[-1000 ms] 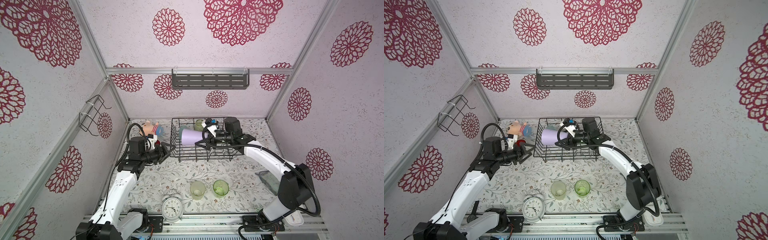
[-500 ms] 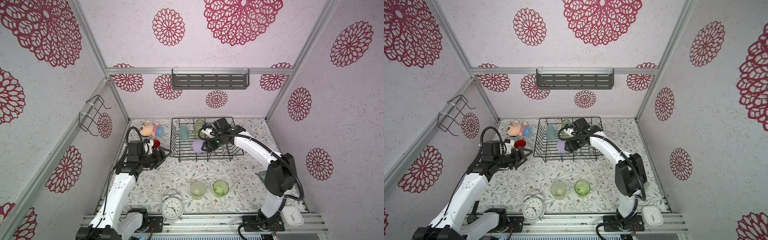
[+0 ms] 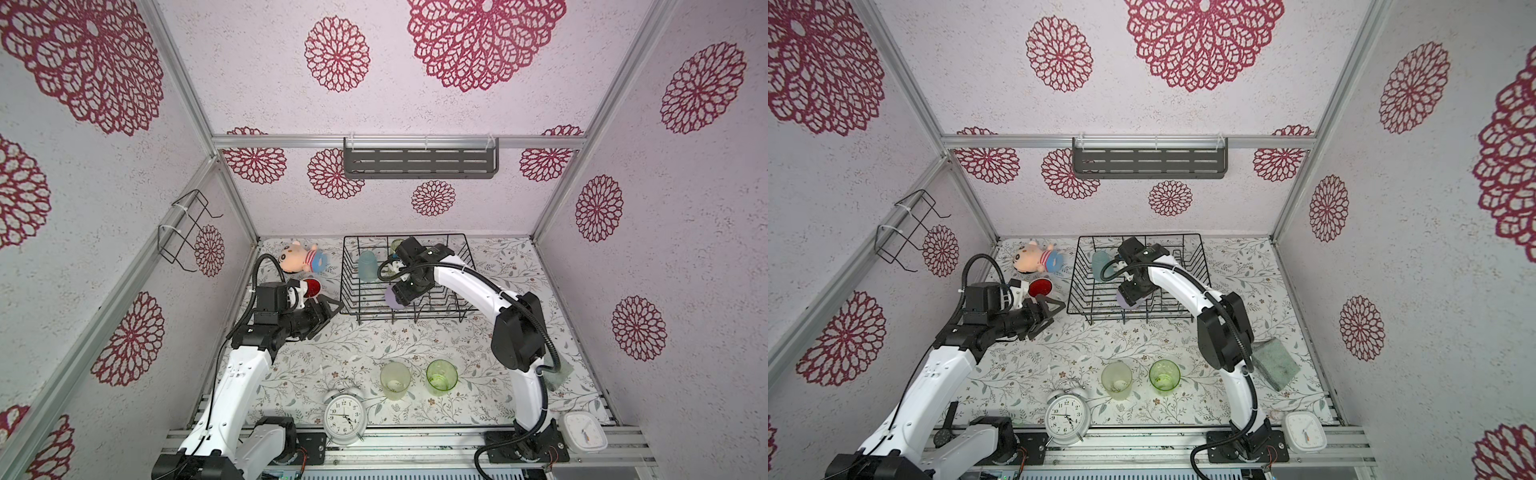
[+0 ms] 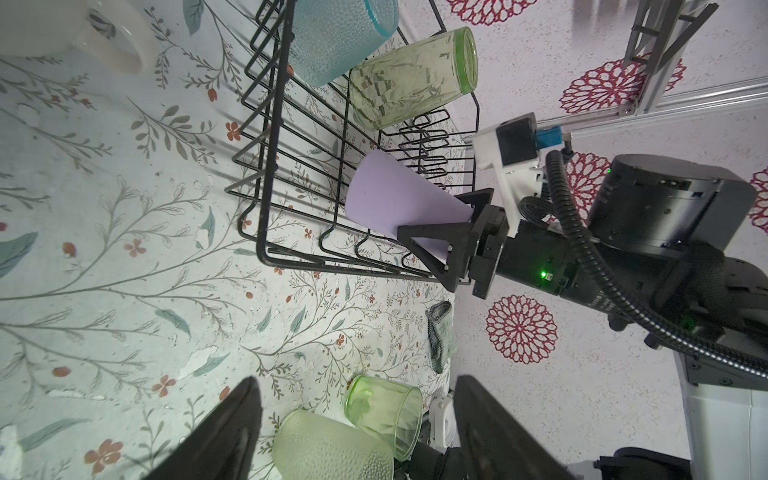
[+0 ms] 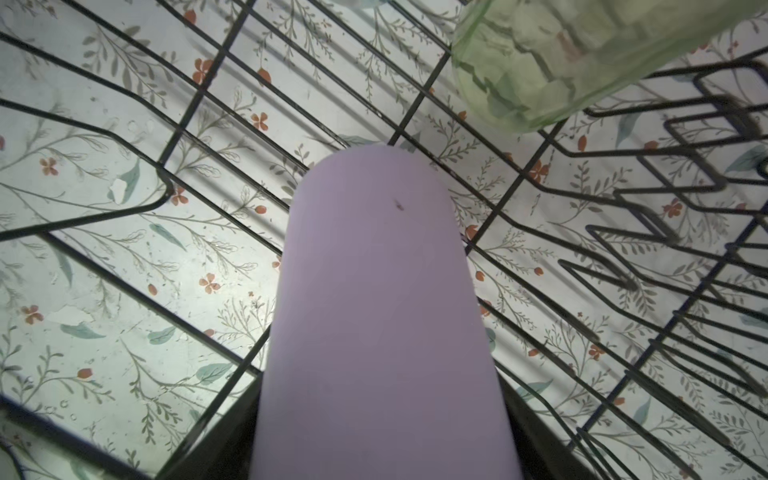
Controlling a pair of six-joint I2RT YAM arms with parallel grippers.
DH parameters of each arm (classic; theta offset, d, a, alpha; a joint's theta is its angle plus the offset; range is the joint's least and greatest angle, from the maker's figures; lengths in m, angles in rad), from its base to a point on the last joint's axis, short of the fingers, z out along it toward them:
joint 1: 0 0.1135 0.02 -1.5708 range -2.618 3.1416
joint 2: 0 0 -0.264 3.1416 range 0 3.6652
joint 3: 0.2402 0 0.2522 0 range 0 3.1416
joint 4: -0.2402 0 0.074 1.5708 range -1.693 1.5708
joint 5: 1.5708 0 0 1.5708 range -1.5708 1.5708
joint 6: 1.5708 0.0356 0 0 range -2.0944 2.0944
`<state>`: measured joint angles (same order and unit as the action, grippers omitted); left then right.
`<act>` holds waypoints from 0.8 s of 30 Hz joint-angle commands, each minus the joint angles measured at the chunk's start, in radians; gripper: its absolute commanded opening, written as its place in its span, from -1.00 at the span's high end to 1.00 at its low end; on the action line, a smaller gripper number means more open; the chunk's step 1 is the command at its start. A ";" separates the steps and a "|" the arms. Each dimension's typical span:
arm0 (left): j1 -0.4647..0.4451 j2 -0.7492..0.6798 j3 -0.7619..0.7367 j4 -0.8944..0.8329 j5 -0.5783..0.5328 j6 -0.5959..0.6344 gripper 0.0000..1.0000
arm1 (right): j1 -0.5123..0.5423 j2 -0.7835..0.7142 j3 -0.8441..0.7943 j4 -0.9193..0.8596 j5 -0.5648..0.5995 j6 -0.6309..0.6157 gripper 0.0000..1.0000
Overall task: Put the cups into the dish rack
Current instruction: 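Lower the lavender cup upright into the rack beside the teal cup with the right gripper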
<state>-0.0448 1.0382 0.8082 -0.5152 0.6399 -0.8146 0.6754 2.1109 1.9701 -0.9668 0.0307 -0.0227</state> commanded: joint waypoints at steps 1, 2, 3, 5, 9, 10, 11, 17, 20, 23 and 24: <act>0.010 0.000 -0.010 -0.004 -0.003 0.023 -0.53 | 0.000 0.004 0.050 -0.081 0.029 0.020 -0.26; 0.010 0.004 -0.009 -0.005 -0.002 0.026 -0.53 | 0.000 0.007 0.053 -0.081 0.020 0.017 -0.29; 0.011 0.006 -0.007 -0.010 -0.001 0.031 -0.53 | 0.000 0.009 0.056 -0.082 0.025 0.016 -0.31; 0.014 0.011 -0.001 -0.020 -0.002 0.042 -0.53 | 0.000 0.011 0.058 -0.078 0.037 0.012 -0.36; 0.019 0.011 0.000 -0.022 -0.004 0.045 -0.53 | -0.001 0.015 0.066 -0.065 0.045 0.004 -0.46; 0.019 0.011 0.000 -0.023 -0.005 0.045 -0.53 | -0.002 0.021 0.071 -0.069 0.043 0.002 -0.48; 0.020 0.013 -0.001 -0.022 -0.002 0.046 -0.51 | -0.003 0.027 0.077 -0.073 0.035 -0.002 -0.50; 0.020 0.014 -0.005 -0.010 0.007 0.046 -0.50 | -0.005 0.043 0.102 -0.083 0.042 -0.005 -0.59; 0.022 0.016 -0.004 -0.004 0.013 0.046 -0.50 | -0.010 0.041 0.101 -0.077 0.056 0.003 -0.66; 0.022 0.019 -0.004 0.000 0.020 0.048 -0.45 | -0.019 0.037 0.101 -0.074 0.018 0.008 -0.66; 0.022 0.019 -0.004 0.001 0.021 0.049 -0.44 | -0.023 0.034 0.096 -0.068 0.000 0.012 -0.65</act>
<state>-0.0315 1.0515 0.8078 -0.5369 0.6449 -0.7849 0.6697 2.1571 2.0399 -1.0229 0.0490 -0.0254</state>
